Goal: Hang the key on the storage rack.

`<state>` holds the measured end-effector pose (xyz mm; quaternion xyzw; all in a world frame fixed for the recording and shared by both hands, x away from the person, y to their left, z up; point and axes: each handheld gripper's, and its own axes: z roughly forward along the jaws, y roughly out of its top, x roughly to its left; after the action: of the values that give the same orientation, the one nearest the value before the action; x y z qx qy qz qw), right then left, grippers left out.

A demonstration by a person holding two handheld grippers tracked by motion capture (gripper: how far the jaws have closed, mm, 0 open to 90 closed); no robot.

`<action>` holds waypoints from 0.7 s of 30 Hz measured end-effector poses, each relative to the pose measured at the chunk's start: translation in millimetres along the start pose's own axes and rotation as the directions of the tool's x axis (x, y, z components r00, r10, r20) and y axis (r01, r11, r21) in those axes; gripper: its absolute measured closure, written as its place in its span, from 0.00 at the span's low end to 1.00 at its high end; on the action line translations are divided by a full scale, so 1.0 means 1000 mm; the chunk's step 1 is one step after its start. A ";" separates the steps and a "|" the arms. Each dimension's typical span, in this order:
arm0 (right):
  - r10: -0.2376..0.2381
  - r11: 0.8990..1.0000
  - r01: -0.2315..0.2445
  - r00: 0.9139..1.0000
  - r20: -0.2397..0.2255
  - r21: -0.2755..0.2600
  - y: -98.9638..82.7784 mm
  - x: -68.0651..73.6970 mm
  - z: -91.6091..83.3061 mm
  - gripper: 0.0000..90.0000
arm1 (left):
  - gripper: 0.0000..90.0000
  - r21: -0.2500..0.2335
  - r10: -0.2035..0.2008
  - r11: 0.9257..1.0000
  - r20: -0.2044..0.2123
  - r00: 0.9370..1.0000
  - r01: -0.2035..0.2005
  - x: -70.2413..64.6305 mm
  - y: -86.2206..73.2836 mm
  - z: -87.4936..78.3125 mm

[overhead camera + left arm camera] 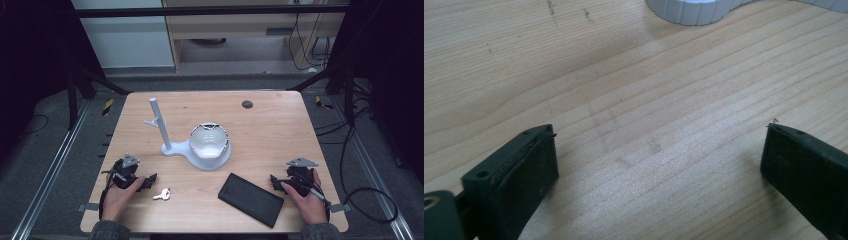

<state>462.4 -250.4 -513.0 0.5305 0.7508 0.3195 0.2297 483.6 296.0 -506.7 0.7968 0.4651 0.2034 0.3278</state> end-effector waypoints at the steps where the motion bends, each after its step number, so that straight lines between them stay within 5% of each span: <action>1: -0.001 1.000 0.001 1.000 -0.001 0.000 0.000 0.000 0.000 0.01 | 0.05 0.002 -0.001 1.000 0.006 1.000 0.001 0.000 0.001 -0.002; 9: 0.002 1.000 -0.002 1.000 -0.003 0.000 0.000 0.000 -0.001 0.01 | 0.07 -0.065 0.031 0.997 -0.008 0.999 -0.031 -0.006 0.005 -0.024; 14: -0.002 1.000 0.002 1.000 -0.002 -0.001 0.000 0.000 0.000 0.01 | 0.14 -0.018 -0.006 1.000 0.033 0.999 0.007 -0.006 0.003 -0.030; 21: 0.001 1.000 -0.001 1.000 -0.005 0.000 0.000 0.000 -0.001 0.01 | 0.12 -0.068 0.027 0.997 0.046 0.999 -0.024 -0.012 0.008 -0.049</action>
<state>461.6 -250.5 -512.8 0.5303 0.7510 0.3209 0.2277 452.1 298.7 -466.6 0.7957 0.4401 0.2043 0.3626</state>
